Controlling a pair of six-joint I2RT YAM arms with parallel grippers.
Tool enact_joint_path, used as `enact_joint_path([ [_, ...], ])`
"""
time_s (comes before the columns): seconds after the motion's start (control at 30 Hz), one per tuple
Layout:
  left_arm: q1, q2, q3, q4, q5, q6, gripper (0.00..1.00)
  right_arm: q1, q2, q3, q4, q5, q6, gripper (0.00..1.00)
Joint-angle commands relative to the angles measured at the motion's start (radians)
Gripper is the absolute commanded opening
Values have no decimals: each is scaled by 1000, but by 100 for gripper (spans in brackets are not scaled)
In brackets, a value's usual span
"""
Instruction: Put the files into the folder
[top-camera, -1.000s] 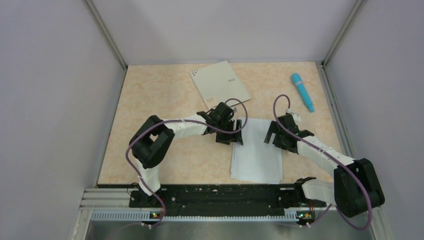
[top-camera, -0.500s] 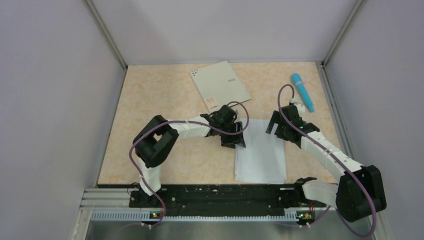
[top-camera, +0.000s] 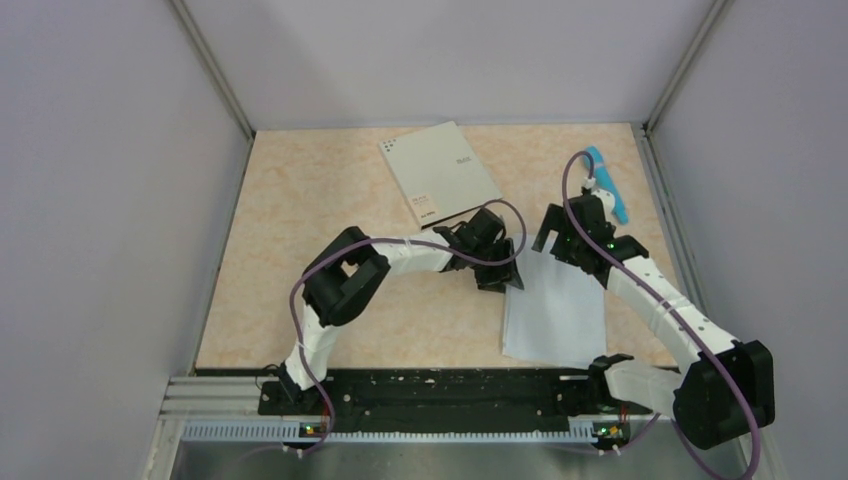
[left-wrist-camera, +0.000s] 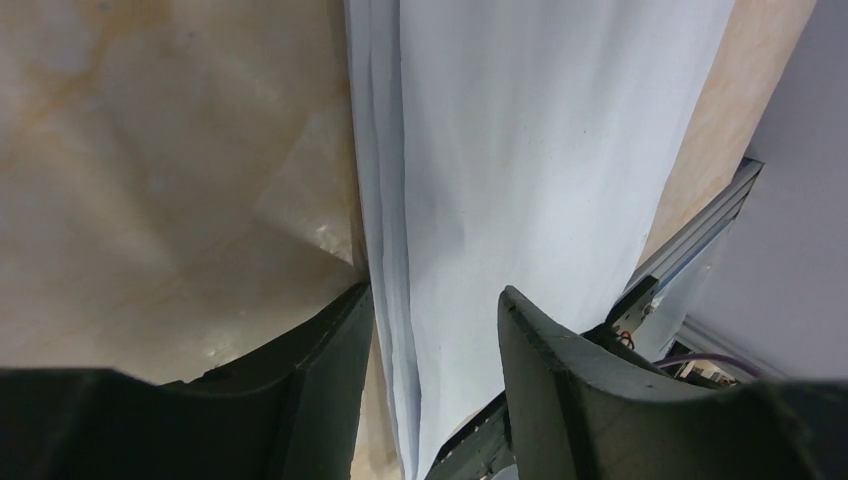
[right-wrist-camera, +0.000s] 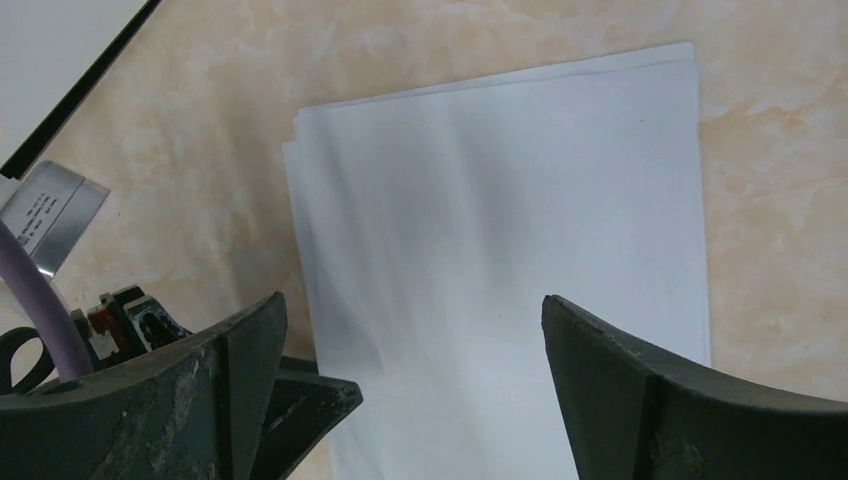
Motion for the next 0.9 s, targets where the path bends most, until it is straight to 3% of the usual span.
enact_joint_path([
  [0.0,-13,45,74,-15,-39,-17,54,-12,-8,52,-6,-11,-20,97],
  [0.07,3,15,66,-44,-81,10,54,-12,8,66,12,-37,-20,97],
  [0.23,128,-146,33,-163,-148,159,66,-11,129,139,166,-185,-25,97],
  [0.47,383,-258,17,-214,-197,216,72,-11,520,409,402,-314,-101,97],
  [0.6,540,-203,68,-127,-136,224,78,-11,753,627,419,-327,-168,97],
  [0.87,698,44,337,1,-41,266,83,-23,1109,1013,363,-357,-204,97],
])
